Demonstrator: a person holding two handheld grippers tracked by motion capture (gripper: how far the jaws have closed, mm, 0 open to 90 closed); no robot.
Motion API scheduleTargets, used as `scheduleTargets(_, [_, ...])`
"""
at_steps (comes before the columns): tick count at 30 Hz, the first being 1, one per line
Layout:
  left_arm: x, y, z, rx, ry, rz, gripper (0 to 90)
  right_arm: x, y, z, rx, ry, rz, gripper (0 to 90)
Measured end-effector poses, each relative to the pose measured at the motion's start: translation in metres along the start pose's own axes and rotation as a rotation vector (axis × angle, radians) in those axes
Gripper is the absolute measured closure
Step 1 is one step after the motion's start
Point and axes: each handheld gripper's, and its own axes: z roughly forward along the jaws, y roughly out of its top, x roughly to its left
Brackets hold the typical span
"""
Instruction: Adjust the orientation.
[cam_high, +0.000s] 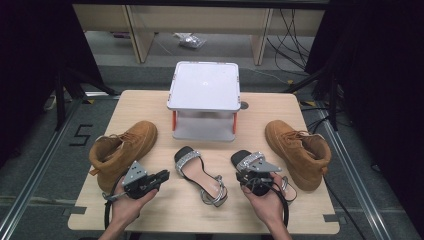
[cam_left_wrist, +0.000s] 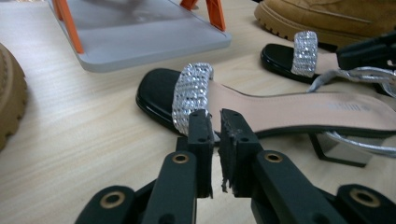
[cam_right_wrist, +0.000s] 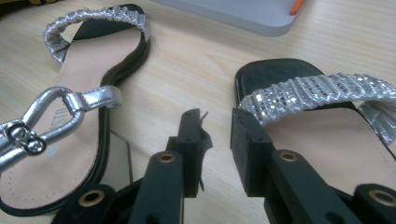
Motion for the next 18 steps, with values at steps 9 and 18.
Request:
scheduleTargets(9, [-0.011, -0.004, 0.011, 0.052, -0.038, -0.011, 89.2, 0.003, 0.001, 0.007, 0.036, 0.03, -0.008, 90.0])
scheduleTargets(18, [-0.032, -0.007, 0.027, 0.151, -0.088, 0.022, 89.5, 0.021, 0.005, 0.011, 0.089, 0.08, -0.053, 90.0])
